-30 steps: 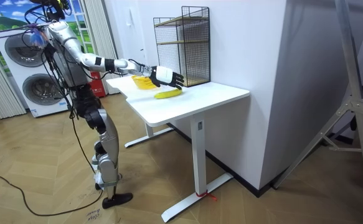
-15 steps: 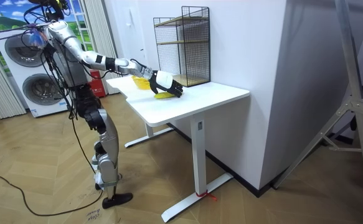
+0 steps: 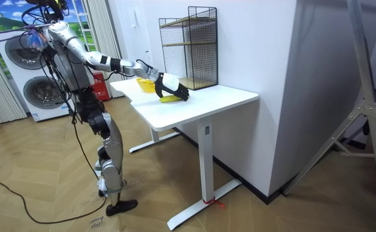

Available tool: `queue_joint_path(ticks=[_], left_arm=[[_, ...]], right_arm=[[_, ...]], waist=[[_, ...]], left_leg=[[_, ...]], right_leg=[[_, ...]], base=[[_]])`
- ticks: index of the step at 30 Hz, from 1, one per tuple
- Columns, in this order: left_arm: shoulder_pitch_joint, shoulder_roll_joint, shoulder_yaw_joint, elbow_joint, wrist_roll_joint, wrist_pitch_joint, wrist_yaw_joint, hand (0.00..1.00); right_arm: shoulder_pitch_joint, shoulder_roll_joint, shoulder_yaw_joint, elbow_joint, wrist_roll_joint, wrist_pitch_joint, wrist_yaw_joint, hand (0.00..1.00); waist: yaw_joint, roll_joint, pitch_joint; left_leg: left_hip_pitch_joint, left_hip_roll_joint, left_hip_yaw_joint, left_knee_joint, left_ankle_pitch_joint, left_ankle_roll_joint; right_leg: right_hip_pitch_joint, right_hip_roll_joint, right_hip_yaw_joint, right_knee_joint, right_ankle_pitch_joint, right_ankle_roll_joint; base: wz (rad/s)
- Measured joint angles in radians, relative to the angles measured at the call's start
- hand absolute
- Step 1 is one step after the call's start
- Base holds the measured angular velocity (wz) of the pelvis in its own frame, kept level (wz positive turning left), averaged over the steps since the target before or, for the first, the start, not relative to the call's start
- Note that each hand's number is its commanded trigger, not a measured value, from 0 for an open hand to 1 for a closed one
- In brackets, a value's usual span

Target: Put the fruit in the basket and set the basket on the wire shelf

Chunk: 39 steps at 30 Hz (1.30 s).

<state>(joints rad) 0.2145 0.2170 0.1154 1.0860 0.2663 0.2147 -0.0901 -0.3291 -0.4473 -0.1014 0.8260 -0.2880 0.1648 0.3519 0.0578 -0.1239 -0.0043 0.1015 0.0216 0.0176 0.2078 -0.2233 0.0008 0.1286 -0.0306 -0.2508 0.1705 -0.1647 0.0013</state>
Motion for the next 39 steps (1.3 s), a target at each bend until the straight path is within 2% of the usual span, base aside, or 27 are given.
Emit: queue_joint_path(ticks=[3, 4, 6, 19, 39], left_arm=[[0.000, 0.001, 0.000, 0.015, 0.000, 0.004, 0.000, 0.00], [0.000, 0.002, 0.000, 0.015, 0.000, 0.004, 0.000, 0.00], [-0.003, 0.002, 0.000, 0.015, 0.000, 0.004, 0.000, 0.00], [-0.010, 0.001, 0.000, 0.016, 0.000, 0.003, 0.002, 0.00], [-0.027, 0.001, 0.000, 0.037, -0.001, 0.003, 0.000, 0.00]], right_arm=[[0.000, 0.000, 0.000, 0.004, -0.001, 0.000, -0.001, 0.00], [0.000, 0.000, 0.000, 0.009, -0.001, -0.001, -0.001, 0.05], [-0.001, 0.000, 0.000, 0.015, -0.001, -0.002, -0.001, 1.00], [-0.005, -0.019, -0.050, 0.067, -0.058, 0.001, -0.080, 1.00], [-0.011, -0.019, -0.053, 0.108, -0.005, -0.001, -0.070, 1.00]], waist=[[0.003, 0.001, 0.0008], [0.005, 0.001, 0.0010], [0.007, 0.003, 0.0018], [0.028, 0.011, 0.0042], [0.028, 0.018, 0.0038]], left_leg=[[0.000, 0.000, -0.002, 0.005, 0.000, 0.000], [0.000, 0.001, -0.004, 0.010, 0.000, 0.000], [-0.002, 0.001, -0.007, 0.014, -0.002, -0.001], [-0.002, 0.005, -0.013, 0.029, -0.015, -0.004], [-0.005, 0.008, -0.013, 0.048, -0.023, -0.005]], right_leg=[[0.002, 0.000, -0.002, 0.000, 0.000, -0.001], [0.002, 0.000, -0.002, 0.001, 0.001, -0.001], [0.004, 0.001, -0.003, 0.001, 0.001, -0.002], [0.012, 0.007, -0.004, -0.001, 0.002, -0.003], [0.015, 0.010, -0.002, 0.002, 0.003, -0.004]], base=[[0.00], [0.00], [0.00], [0.00], [0.00]])
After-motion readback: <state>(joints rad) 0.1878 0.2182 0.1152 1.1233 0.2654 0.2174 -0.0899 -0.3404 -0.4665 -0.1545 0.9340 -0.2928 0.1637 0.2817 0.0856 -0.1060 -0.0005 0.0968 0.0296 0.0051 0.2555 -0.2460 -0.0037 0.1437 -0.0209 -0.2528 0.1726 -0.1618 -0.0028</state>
